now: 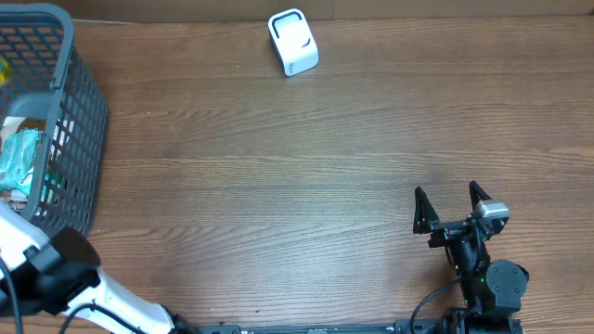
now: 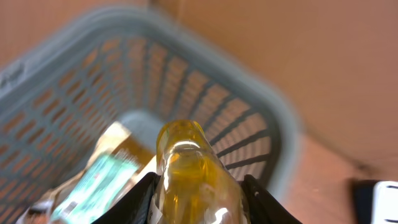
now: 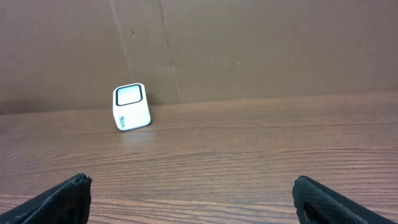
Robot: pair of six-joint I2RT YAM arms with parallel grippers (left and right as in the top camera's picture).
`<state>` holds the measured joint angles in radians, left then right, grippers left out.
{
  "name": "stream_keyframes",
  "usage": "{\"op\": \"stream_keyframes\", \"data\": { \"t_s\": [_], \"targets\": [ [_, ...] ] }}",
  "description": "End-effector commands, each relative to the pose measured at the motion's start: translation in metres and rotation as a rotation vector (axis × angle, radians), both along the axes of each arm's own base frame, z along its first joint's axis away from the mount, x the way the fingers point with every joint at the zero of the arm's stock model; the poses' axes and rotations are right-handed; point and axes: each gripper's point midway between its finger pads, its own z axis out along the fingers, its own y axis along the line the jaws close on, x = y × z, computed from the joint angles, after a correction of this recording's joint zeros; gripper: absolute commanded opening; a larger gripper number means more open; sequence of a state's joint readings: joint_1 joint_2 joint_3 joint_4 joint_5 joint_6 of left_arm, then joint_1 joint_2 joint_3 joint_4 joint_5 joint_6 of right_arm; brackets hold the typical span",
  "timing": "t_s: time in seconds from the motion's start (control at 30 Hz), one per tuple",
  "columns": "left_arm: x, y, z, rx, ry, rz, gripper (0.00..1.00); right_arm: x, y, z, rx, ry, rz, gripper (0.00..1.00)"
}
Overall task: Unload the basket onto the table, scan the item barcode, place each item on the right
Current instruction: 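Carry the yellow bottle forward and lower it onto the table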
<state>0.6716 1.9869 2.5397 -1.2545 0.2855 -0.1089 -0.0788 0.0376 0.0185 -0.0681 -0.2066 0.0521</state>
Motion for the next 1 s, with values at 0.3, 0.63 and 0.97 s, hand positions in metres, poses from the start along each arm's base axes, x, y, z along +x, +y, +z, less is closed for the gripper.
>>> {"op": "stream_keyframes", "data": {
  "t_s": [0.3, 0.63, 0.97],
  "targets": [
    [-0.014, -0.217, 0.165, 0.097, -0.435, -0.401, 0.25, 0.000, 0.001, -0.004, 0.000, 0.006, 0.005, 1.00],
    [0.000, -0.371, 0.107, 0.019, -0.251, -0.715, 0.25, 0.000, 0.001, -0.004, 0.000, 0.006, 0.005, 1.00],
    [0.008, -0.503, -0.013, -0.077, 0.101, -0.906, 0.30, 0.000, 0.001, -0.004, 0.000, 0.006, 0.005, 1.00]
  ]
}}
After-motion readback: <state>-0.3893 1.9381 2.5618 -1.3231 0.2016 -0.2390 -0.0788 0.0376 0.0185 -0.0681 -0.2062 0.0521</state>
